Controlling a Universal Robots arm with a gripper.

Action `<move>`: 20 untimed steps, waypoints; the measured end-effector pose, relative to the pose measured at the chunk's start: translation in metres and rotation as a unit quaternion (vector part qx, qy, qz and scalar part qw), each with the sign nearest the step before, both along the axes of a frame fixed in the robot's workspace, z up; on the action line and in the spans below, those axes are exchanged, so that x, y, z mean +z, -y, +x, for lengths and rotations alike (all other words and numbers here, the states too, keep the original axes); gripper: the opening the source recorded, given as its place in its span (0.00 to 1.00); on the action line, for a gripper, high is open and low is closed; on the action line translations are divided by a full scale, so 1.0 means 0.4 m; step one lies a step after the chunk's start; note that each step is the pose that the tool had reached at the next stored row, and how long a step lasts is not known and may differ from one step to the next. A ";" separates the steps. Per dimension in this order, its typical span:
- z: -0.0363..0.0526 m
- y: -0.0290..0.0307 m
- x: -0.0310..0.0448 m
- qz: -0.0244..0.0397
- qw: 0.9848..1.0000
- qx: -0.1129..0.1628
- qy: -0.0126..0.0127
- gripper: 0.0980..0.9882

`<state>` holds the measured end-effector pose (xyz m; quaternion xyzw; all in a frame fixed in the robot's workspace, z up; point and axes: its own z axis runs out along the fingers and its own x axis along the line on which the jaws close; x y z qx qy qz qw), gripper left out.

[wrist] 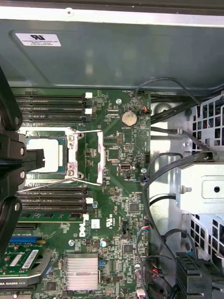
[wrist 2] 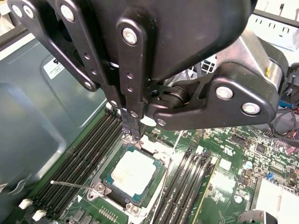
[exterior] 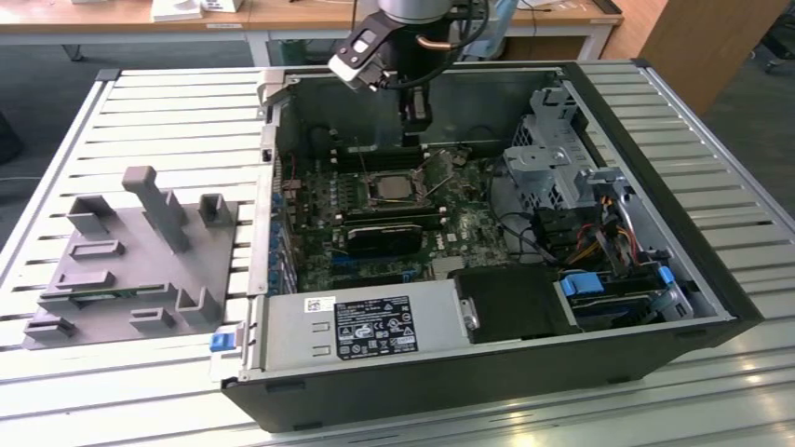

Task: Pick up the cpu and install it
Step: 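Close the cpu cover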

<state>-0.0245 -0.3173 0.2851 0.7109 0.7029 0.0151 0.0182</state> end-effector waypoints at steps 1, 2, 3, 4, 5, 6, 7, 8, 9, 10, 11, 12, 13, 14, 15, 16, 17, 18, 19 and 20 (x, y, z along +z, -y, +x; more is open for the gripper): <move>0.001 0.000 0.000 0.000 1.000 0.000 0.000 0.01; 0.002 0.000 0.000 0.000 1.000 0.000 0.000 0.01; 0.003 0.000 0.000 0.000 1.000 0.000 0.000 0.01; 0.004 0.000 0.000 0.000 1.000 0.000 0.000 0.01; 0.005 0.000 0.000 0.000 1.000 0.000 0.000 0.01; 0.006 0.000 0.000 0.000 1.000 0.000 0.000 0.01; 0.007 0.000 0.000 0.000 1.000 0.000 0.000 0.01; 0.008 0.000 0.000 0.000 1.000 0.000 0.000 0.01; 0.010 0.000 0.000 0.000 1.000 0.000 0.000 0.01; 0.011 0.000 0.000 0.000 1.000 0.000 0.000 0.01; 0.012 0.000 0.000 0.000 1.000 0.000 0.000 0.01; 0.013 0.000 0.000 0.000 1.000 0.000 0.000 0.01; 0.013 0.000 0.000 0.000 1.000 0.000 0.000 0.01; 0.014 0.000 0.000 0.000 1.000 0.000 0.000 0.01; 0.016 0.000 0.000 0.000 1.000 0.000 0.000 0.01; 0.017 0.000 0.000 0.000 1.000 0.000 0.000 0.01; 0.019 0.000 0.000 0.000 1.000 0.000 0.000 0.01; 0.021 0.000 0.000 0.000 1.000 0.000 0.000 0.01; 0.023 0.000 0.000 0.000 1.000 0.000 0.000 0.01; 0.025 0.000 0.000 0.000 1.000 0.000 0.000 0.01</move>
